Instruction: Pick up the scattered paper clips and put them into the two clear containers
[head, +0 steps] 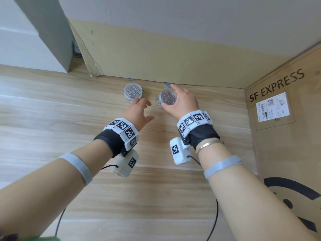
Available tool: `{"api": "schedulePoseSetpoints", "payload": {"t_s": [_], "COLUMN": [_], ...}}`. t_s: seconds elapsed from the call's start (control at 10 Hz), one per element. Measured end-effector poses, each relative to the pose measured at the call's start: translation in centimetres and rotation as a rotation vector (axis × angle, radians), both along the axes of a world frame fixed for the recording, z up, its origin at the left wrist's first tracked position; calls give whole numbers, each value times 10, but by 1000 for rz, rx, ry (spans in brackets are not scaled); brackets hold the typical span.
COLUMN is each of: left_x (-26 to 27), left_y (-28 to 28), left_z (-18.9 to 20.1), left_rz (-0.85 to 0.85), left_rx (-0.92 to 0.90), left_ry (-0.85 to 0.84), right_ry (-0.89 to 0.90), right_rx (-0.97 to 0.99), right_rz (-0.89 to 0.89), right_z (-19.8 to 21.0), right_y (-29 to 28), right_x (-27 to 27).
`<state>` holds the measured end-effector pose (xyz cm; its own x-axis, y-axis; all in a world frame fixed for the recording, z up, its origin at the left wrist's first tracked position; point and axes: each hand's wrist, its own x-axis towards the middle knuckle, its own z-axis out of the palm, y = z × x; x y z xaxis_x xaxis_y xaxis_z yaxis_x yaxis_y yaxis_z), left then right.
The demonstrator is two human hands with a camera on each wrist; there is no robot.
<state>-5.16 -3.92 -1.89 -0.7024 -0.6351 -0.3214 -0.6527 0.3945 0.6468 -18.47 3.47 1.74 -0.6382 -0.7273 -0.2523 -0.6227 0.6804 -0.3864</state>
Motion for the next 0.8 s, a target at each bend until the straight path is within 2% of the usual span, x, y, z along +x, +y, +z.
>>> {"api": "schedulePoseSetpoints", "payload": {"t_s": [0.4,0.8], "left_x": [-1,0], "left_y": [-19,-15], "left_z": [-16,0], "left_rz": [47,45], "left_rx": [-14,-33], "left_ry": [-30,29], "right_ry": [-38,-46], "right_rx": [63,37], "right_rz": [89,62], "right_z": [-40,-23], "right_y": [-34,-17], "right_x": [-1,4]}}
